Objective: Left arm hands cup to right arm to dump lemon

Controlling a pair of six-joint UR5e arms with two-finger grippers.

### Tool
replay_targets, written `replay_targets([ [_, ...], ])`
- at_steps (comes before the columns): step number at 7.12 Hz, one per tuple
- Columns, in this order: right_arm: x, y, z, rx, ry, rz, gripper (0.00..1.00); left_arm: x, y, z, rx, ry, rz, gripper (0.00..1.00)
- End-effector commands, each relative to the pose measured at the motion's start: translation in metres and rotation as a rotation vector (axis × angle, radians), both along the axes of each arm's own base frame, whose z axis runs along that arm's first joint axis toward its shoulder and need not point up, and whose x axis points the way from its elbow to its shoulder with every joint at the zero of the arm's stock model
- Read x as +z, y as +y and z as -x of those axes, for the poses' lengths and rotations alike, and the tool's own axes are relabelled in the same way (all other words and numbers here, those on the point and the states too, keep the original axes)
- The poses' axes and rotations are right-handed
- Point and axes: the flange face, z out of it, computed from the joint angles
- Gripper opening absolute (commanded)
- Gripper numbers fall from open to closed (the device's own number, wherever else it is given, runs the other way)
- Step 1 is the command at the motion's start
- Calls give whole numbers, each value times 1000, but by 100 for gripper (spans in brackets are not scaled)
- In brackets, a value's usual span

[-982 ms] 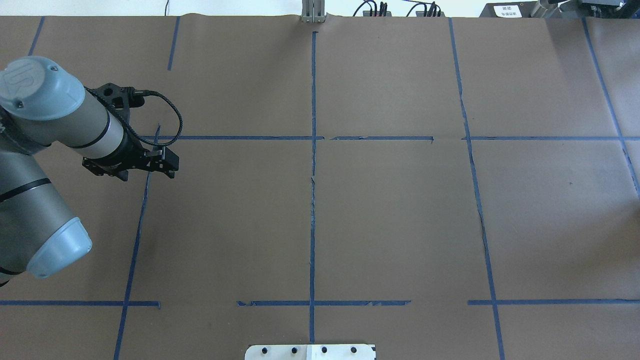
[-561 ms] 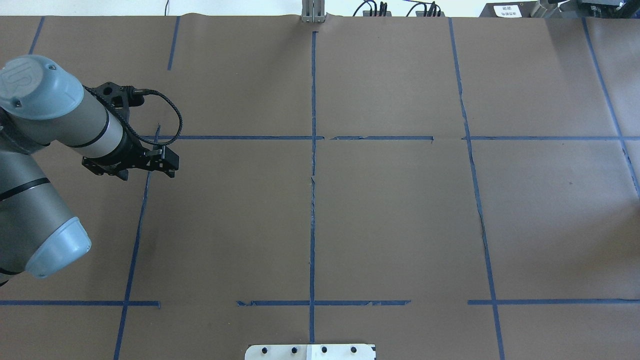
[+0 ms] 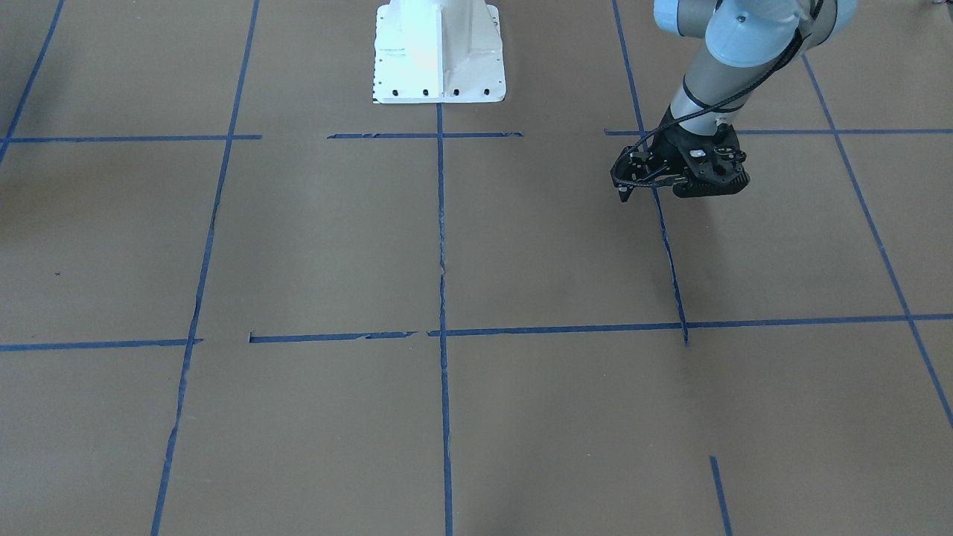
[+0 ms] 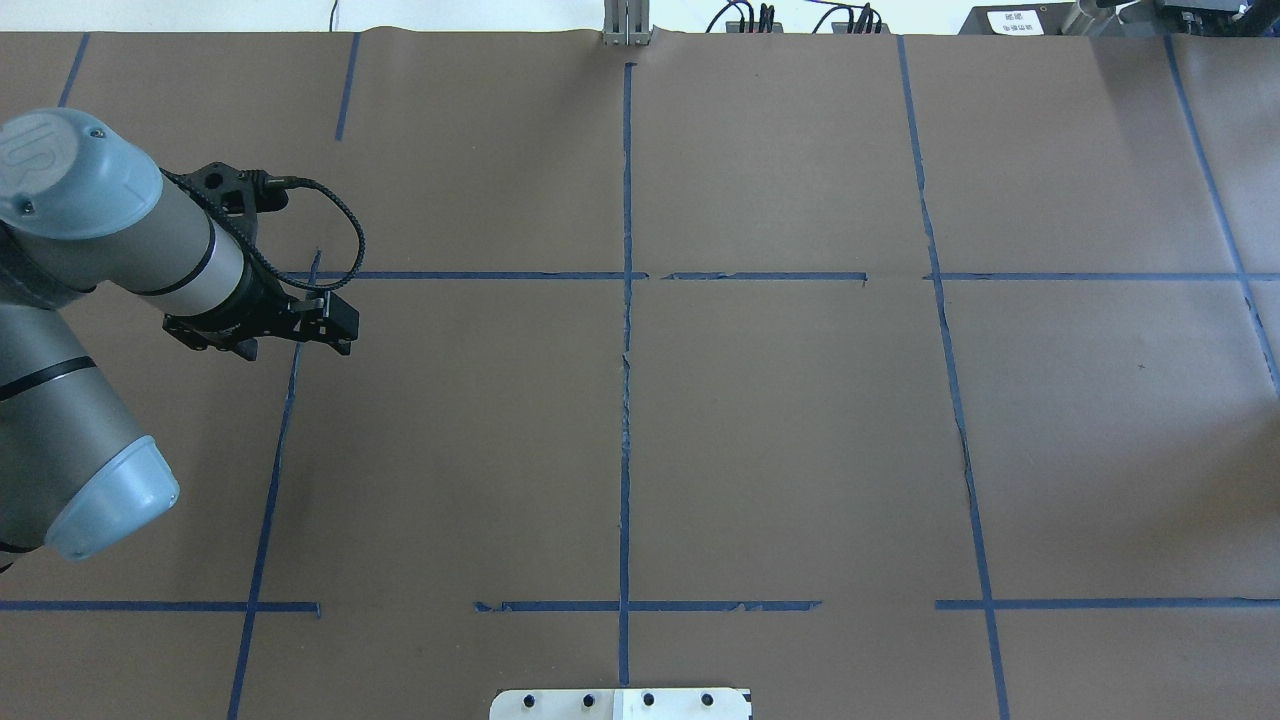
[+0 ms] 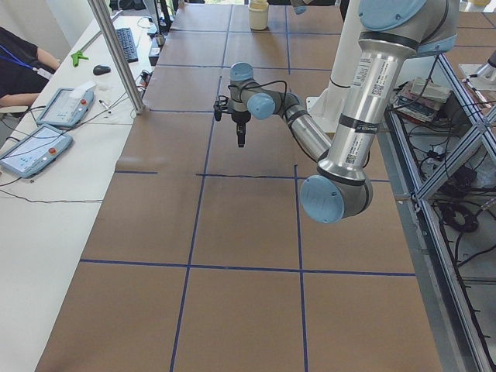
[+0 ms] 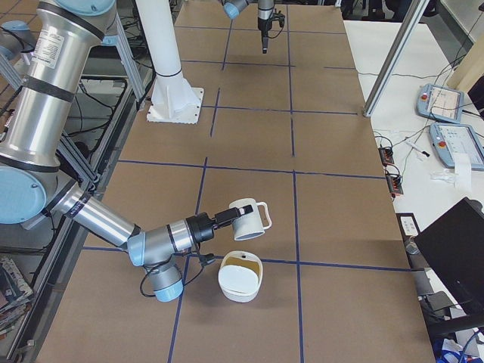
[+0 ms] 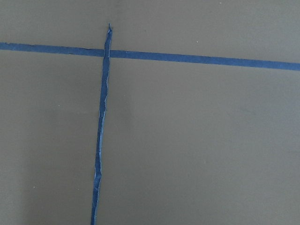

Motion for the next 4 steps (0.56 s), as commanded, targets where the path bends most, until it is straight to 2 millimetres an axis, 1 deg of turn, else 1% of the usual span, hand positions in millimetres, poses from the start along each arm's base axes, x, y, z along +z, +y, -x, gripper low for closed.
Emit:
replay_targets([
  [1,0,-2,-2,-26,-175,54,27,-1,1,1,0,2,-2,100],
  [3,0,0,-8,-42,-355,91,28,-1,1,1,1,1,-2,100],
  [4,0,1,-8,-43,-363,90,29,0,1,1,1,0,-1,100],
])
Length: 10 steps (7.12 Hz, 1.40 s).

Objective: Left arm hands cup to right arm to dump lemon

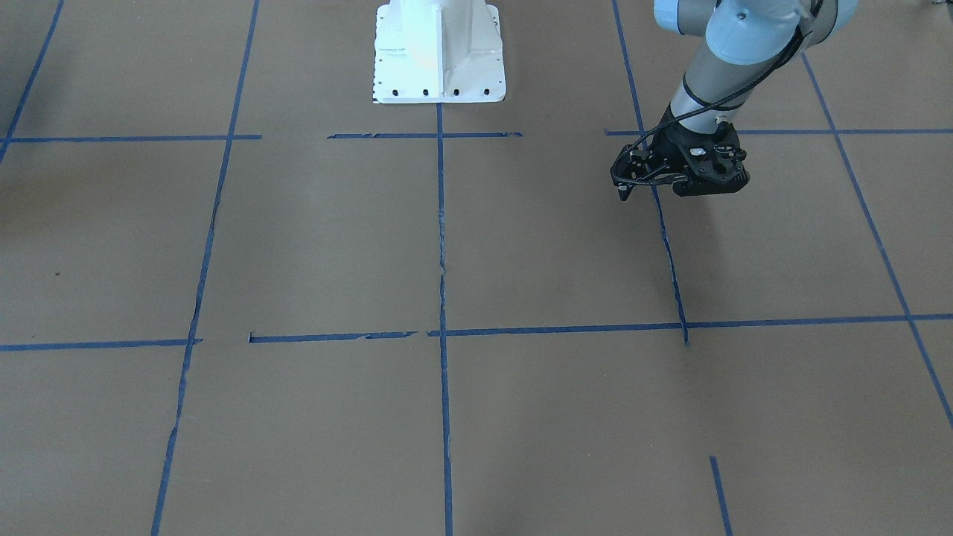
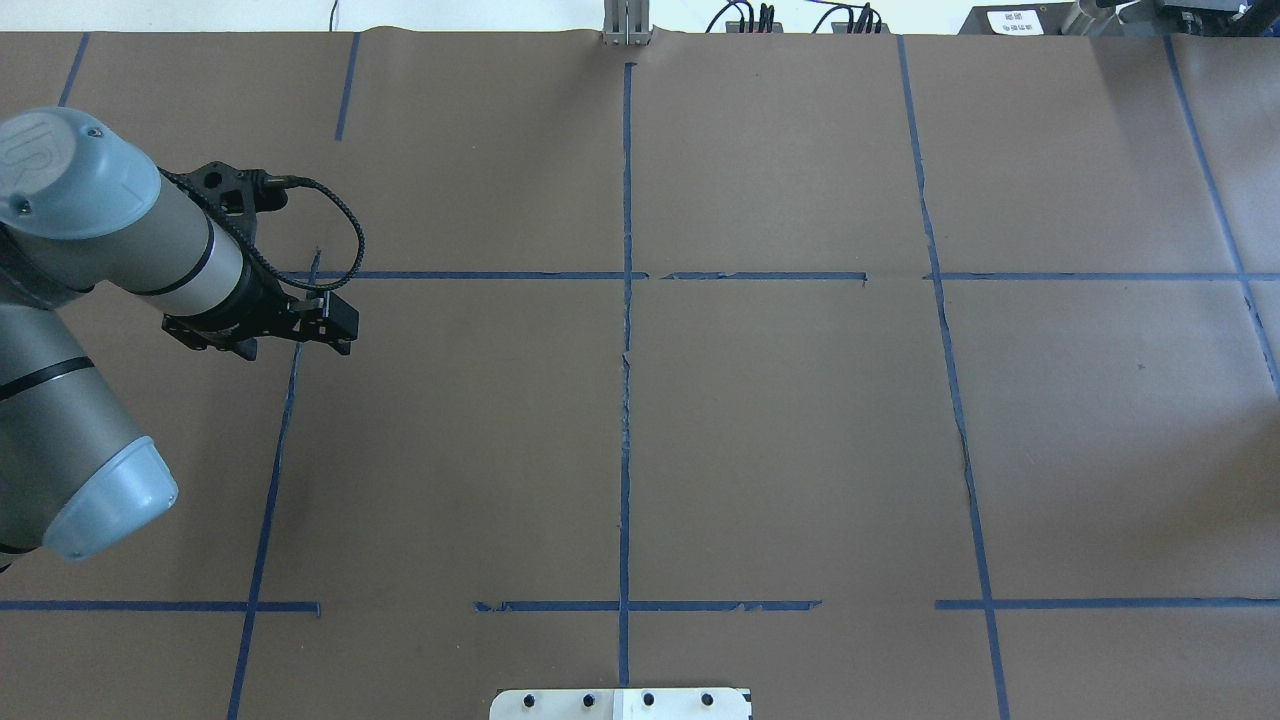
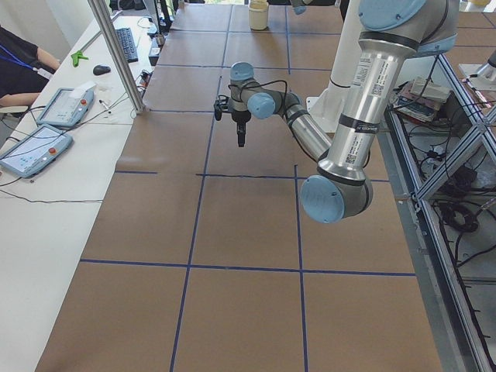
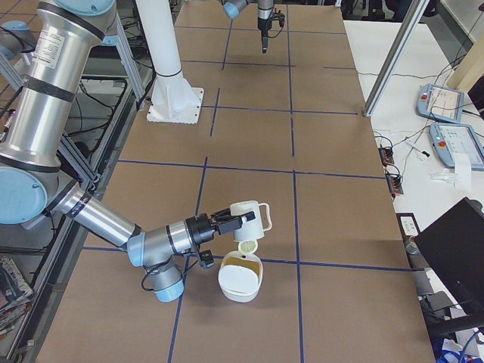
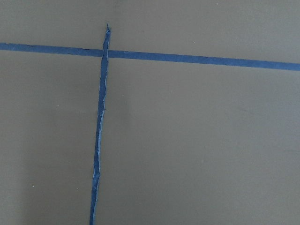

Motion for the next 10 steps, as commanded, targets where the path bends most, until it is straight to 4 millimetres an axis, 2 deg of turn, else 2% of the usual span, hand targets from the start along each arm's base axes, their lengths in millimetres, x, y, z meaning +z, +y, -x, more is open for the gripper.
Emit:
replay_targets([
  [1,0,0,-2,0,-54,7,31,0,0,0,-1,0,1,100],
  [4,0,0,-3,2,-71,13,33,1,0,-1,2,-1,1,100],
  [7,-1,-1,-1,0,-54,12,32,1,-1,-1,0,-1,1,100],
  [8,-2,-1,0,12,16,-8,30,1,0,-1,2,-1,1,100],
  [10,-1,-1,2,109,376,-106,29,0,0,-1,2,0,0,100],
])
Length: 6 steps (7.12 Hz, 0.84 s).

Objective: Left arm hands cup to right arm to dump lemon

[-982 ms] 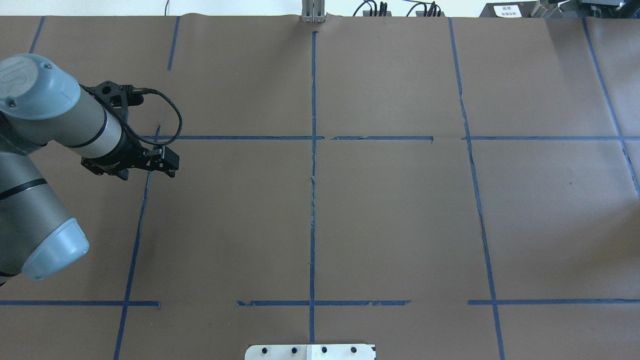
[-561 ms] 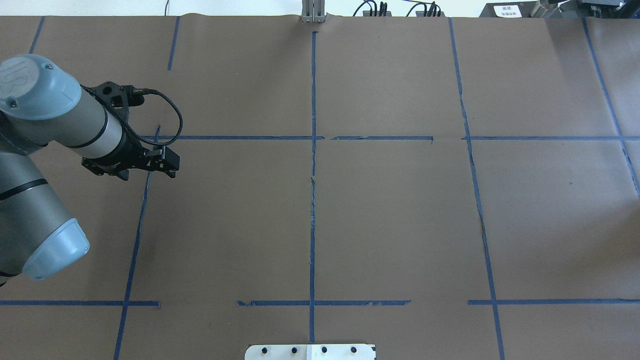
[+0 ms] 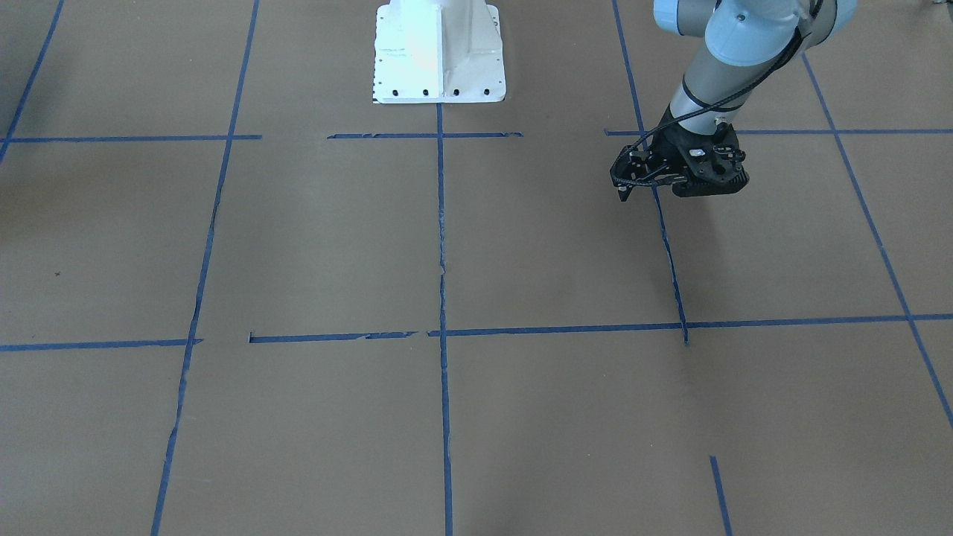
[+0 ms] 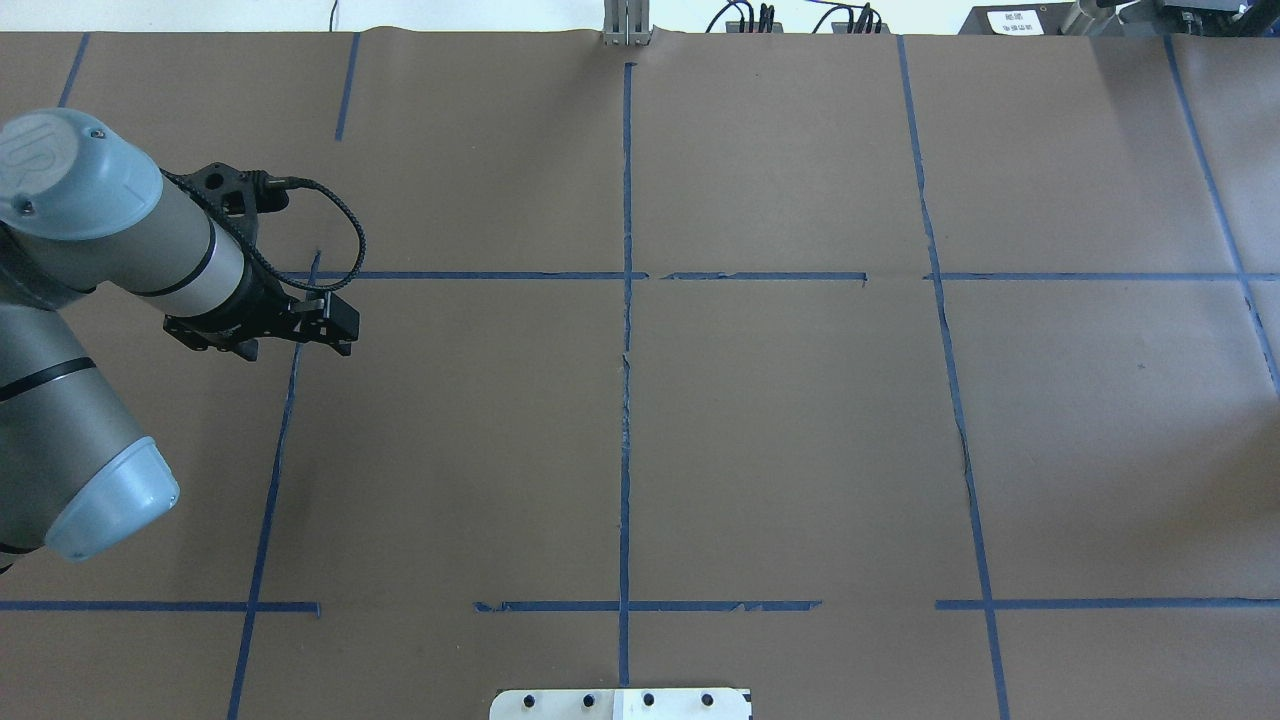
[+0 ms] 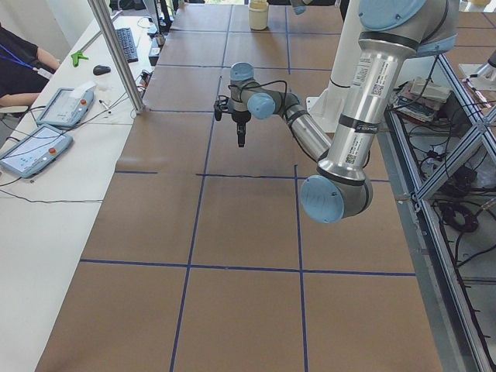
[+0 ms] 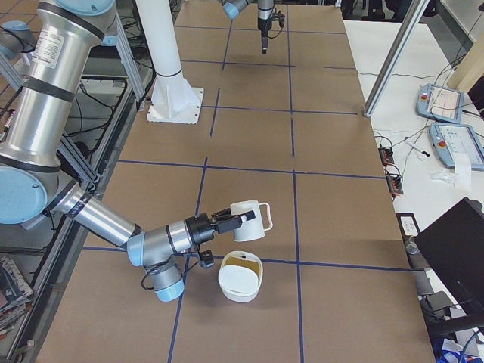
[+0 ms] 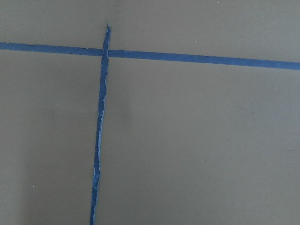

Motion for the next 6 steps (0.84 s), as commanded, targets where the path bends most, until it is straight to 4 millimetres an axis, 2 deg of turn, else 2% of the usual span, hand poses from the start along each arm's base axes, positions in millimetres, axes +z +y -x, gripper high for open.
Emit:
replay_targets([
  [1,1,2,7,37,352,-104,29,1,0,0,1,-1,-1,100],
  [3,-1,6,15,42,632,-237,28,0,0,0,1,1,0,100],
  [6,-11,5,21,84,1033,-451,19,-1,1,1,1,4,-2,100],
])
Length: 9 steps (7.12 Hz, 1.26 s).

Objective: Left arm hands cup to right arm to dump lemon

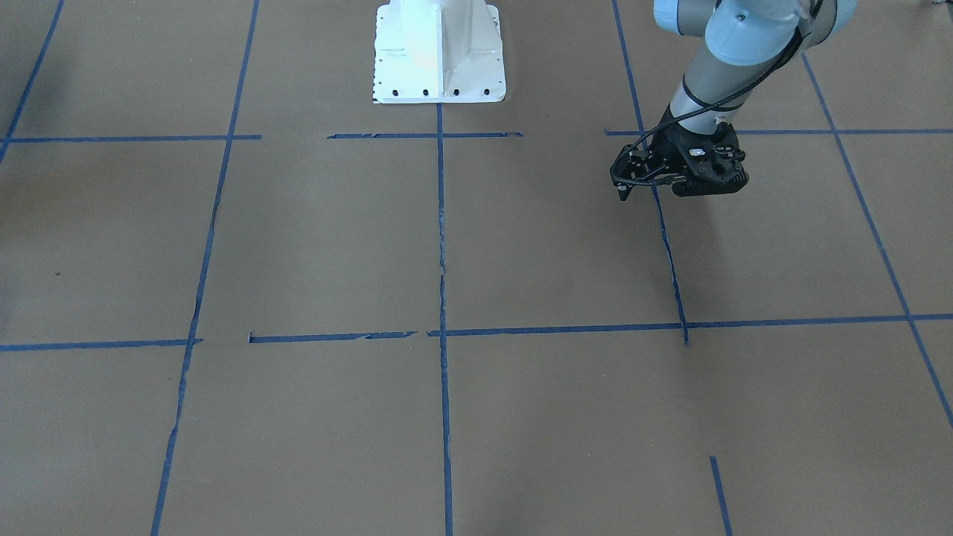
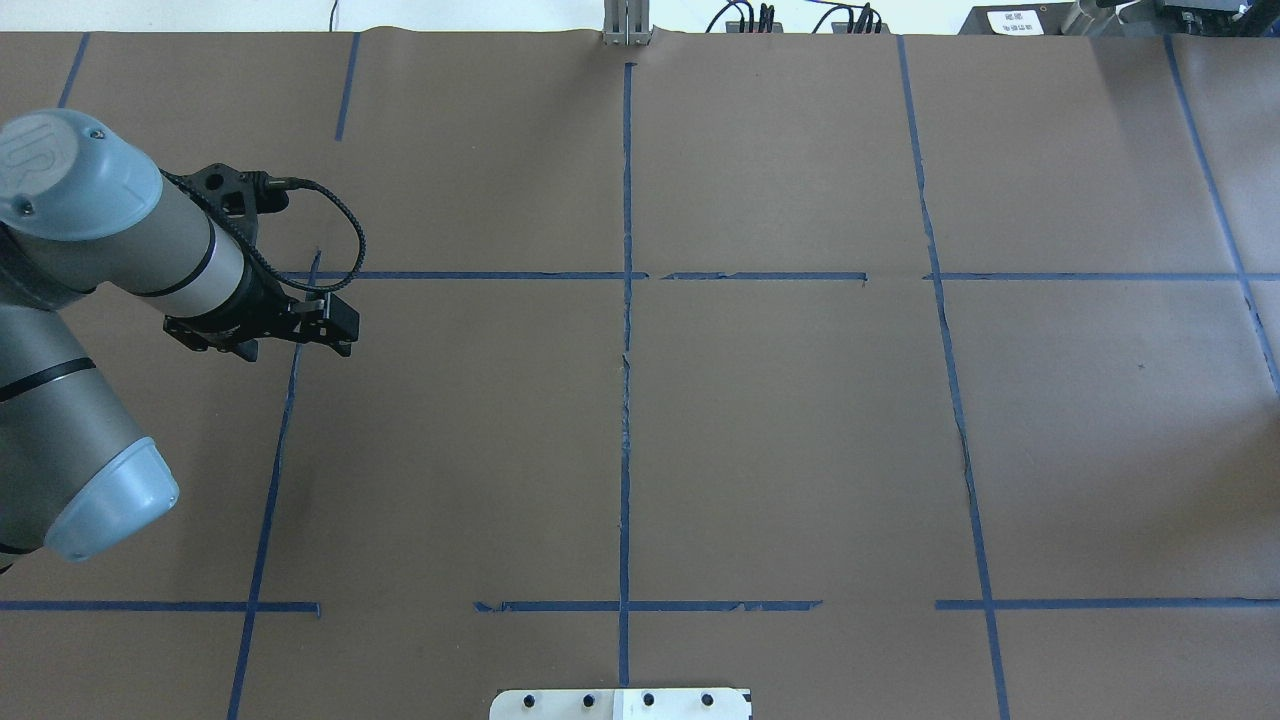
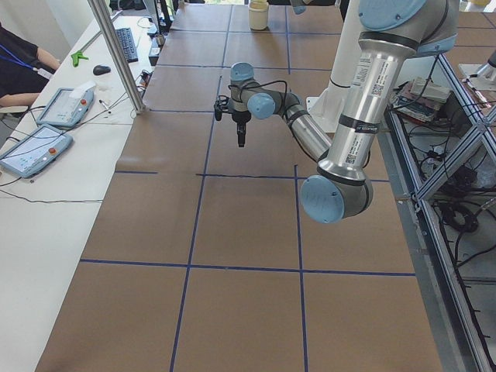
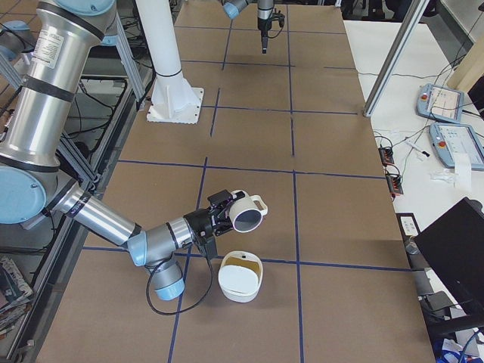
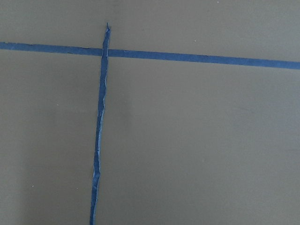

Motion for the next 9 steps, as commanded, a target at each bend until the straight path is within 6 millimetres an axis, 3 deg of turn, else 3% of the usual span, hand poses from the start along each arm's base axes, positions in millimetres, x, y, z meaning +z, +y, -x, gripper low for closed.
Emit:
replay_targets([
  [1,-29,-15,-6,-14,285,-107,17,-2,1,2,-2,4,-3,100],
  [2,-69,-34,-10,-59,349,-106,18,-3,1,2,-2,5,-4,100],
  [3,-89,-49,-7,-54,426,-137,18,-3,1,2,-2,5,-4,100],
  [4,-89,-66,0,-38,603,-206,18,-2,2,2,0,4,-3,100],
  [6,-106,-126,33,-114,867,-369,24,-3,2,1,-1,4,-4,100],
  [7,-121,-152,48,-113,921,-414,20,-4,17,-20,41,0,-14,100],
  [8,-145,-187,69,-127,923,-440,22,-19,24,-42,32,-1,-30,100],
  [9,-172,-221,102,-98,963,-469,25,-35,20,-49,6,11,-23,100],
])
